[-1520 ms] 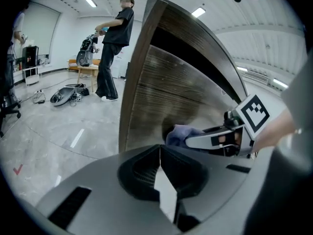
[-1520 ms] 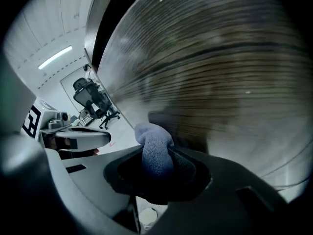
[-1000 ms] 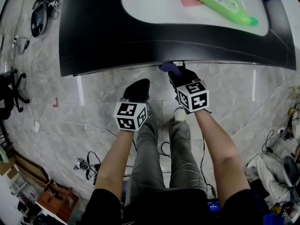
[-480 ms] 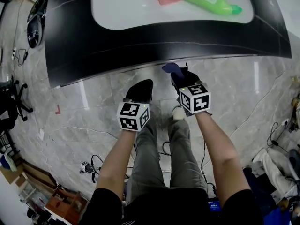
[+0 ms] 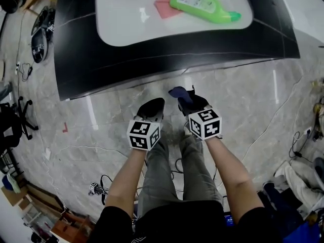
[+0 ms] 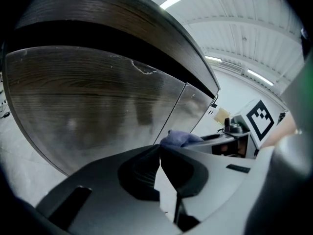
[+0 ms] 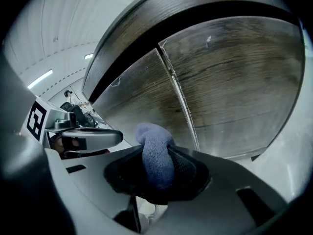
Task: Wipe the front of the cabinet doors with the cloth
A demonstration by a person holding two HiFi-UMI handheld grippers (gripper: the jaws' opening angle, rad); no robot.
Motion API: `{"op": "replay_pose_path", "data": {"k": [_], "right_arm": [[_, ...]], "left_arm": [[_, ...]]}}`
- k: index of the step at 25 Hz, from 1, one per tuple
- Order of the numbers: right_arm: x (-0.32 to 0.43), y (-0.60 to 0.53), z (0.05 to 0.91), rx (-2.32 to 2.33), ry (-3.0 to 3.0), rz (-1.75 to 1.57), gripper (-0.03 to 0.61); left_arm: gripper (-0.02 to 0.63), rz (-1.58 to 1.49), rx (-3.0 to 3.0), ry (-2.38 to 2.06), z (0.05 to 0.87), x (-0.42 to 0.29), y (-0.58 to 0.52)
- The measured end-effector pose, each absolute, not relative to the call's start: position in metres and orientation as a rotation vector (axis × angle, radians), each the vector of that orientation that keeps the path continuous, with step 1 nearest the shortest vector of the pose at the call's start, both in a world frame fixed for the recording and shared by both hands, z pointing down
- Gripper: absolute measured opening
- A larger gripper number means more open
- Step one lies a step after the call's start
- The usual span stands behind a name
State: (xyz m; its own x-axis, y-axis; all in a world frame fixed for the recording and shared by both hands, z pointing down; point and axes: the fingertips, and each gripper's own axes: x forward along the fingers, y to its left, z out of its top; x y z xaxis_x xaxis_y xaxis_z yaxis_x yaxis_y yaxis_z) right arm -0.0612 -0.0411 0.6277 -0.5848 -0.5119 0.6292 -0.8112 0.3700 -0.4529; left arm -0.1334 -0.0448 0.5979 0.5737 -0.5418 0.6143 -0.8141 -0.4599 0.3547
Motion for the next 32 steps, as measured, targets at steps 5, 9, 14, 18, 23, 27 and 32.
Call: {"op": "replay_pose_path", "data": {"k": [5, 9, 14, 18, 23, 27, 32], "right_arm": [[-0.057, -0.031, 0.605, 1.155, -2.27, 1.078, 0.12], [-0.058, -0.021, 0.583, 1.137, -2.288, 1.072, 0.12], [-0.053, -0.011, 0.557, 1.118, -2.306, 1.064, 0.12], [-0.05, 0.0, 0.534, 1.115, -2.322, 1.068, 0.12], [-0.038, 0.013, 0.505, 1.105, -2.348, 1.043, 0.12], [-0.029, 0.026, 0.483, 1.099, -2.366, 1.04, 0.12], [-0.021, 0.034, 0.471, 1.109, -2.357, 1.039, 0.12]], "left_arm": [[0.011, 0.555, 2.152, -1.132, 0.582, -0.132, -0.034], [0.011, 0.529, 2.129, -1.165, 0.563, -0.134, -0.024], [0.011, 0.51, 2.111, -1.202, 0.541, -0.133, -0.014], [0.011, 0.48, 2.091, -1.231, 0.521, -0.133, 0.001], [0.011, 0.441, 2.085, -1.26, 0.498, -0.122, 0.015], [0.011, 0.419, 2.089, -1.273, 0.477, -0.113, 0.028], [0.011, 0.393, 2.113, -1.249, 0.459, -0.102, 0.041]]}}
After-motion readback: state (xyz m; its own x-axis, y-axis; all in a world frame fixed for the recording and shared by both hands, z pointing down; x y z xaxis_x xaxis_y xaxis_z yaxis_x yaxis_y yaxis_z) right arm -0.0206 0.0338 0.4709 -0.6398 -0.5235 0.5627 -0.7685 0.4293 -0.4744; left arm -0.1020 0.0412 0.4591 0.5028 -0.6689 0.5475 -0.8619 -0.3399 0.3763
